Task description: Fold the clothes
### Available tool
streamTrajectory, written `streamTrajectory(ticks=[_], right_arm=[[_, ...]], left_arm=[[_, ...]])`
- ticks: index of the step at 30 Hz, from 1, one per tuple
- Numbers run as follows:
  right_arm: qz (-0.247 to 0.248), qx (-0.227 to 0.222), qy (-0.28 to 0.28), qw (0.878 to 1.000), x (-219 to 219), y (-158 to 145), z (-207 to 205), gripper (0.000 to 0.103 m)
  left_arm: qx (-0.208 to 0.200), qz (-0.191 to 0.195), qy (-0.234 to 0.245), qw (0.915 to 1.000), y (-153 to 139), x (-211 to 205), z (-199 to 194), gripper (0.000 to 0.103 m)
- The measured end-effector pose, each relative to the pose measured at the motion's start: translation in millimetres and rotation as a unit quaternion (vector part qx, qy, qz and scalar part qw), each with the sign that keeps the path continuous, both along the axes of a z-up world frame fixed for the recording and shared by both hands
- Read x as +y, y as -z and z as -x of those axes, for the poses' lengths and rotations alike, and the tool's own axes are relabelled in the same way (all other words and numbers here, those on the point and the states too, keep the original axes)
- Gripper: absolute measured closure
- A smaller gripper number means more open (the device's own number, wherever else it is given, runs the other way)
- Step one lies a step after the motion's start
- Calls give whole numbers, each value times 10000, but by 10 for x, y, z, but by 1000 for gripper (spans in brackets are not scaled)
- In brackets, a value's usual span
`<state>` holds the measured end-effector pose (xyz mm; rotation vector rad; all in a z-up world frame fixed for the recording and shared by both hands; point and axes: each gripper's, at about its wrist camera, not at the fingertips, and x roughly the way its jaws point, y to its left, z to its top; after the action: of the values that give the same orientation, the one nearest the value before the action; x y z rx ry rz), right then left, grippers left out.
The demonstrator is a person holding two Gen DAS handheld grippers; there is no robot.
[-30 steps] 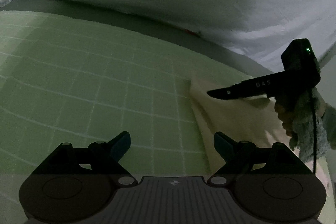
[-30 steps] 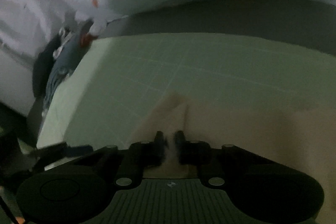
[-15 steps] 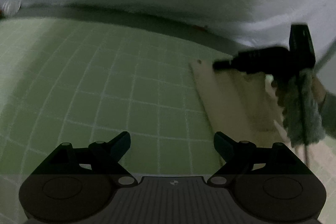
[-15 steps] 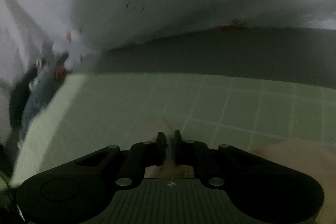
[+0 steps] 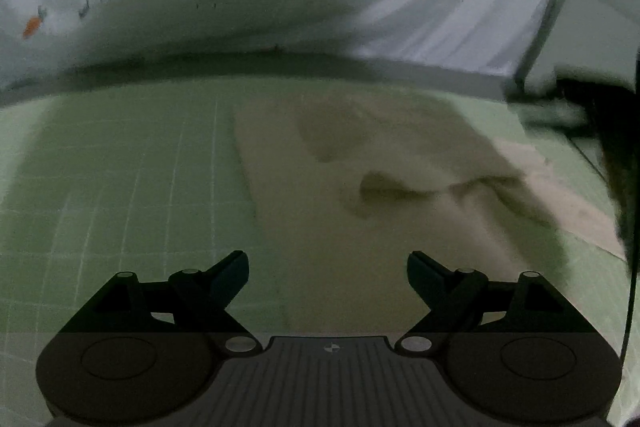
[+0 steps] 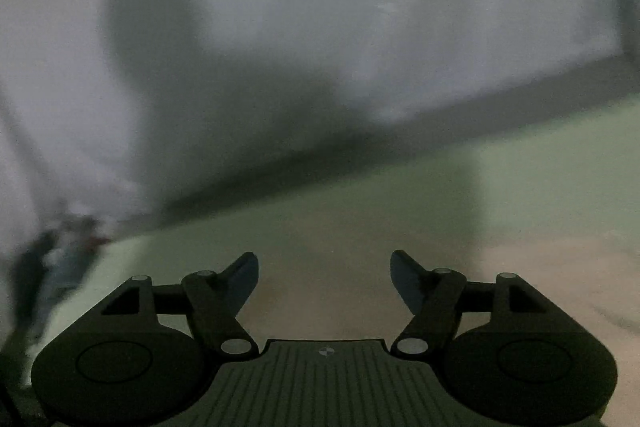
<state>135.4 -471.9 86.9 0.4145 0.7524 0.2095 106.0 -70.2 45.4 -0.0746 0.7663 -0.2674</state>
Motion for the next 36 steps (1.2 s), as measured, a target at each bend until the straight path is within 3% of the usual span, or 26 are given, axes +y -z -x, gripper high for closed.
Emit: streamTrajectory(ticks=[3, 7, 10, 13, 14, 15, 19, 21, 23, 24, 25, 27, 29, 32, 33, 34, 35, 36], right_arm=[[-88, 77, 672, 9977, -277, 135, 119, 13], [55, 185, 1852, 9825, -638, 320, 34, 14], [-186, 529, 2197, 9740, -735, 451, -95, 17], [-43, 633, 2265, 9719, -567, 531, -129, 37], [149, 691, 2171, 9736, -513, 535, -169, 62], [393, 649, 2184, 9729, -454, 523, -191, 101], [345, 210, 2192, 9748, -446, 433, -149, 100], [478, -212, 2058, 9772, -344, 286, -81, 100], [522, -823, 1417, 9851, -127, 48, 25, 100], [529, -863, 1360, 9855, -105, 34, 12, 100], [568, -1136, 660, 9897, 114, -109, 57, 100], [521, -1368, -236, 9889, 402, -215, 99, 100], [442, -1563, -1382, 9770, 781, -312, 199, 100], [369, -1570, -2698, 9493, 1232, -321, 388, 100], [369, -1539, -3070, 9385, 1360, -306, 454, 100], [373, -1530, -3154, 9358, 1393, -291, 459, 100], [406, -1461, -3527, 9234, 1510, -248, 541, 100], [413, -1426, -3656, 9189, 1557, -229, 577, 100]], left_arm=[[-122, 354, -170, 9992, -113, -170, -295, 14], [-272, 564, -23, 9980, -74, -316, -750, 14], [-1, 486, 135, 9987, 120, -370, -1077, 14], [371, 406, 228, 9982, 277, -355, -1232, 14], [545, 479, 263, 9970, 334, -331, -1263, 14], [635, 541, 287, 9961, 372, -321, -1276, 14], [724, 493, 569, 9945, 375, -268, -1274, 13], [847, 536, 589, 9932, 350, -214, -1280, 13], [1007, 777, 435, 9909, 311, -123, -1327, 13], [1063, 903, 357, 9896, 284, -87, -1336, 13], [1072, 1129, 281, 9874, 235, -23, -1296, 13], [1061, 1748, 100, 9788, 118, 148, -1199, 13], [1099, 2508, -137, 9617, 15, 377, -1060, 13], [1156, 3365, -365, 9339, -64, 694, -824, 13], [1195, 3605, -406, 9242, -67, 777, -755, 13], [1244, 3823, -442, 9145, -54, 856, -690, 13], [1311, 4023, -500, 9047, -29, 963, -599, 13], [1398, 4040, -559, 9023, -3, 1037, -529, 12]])
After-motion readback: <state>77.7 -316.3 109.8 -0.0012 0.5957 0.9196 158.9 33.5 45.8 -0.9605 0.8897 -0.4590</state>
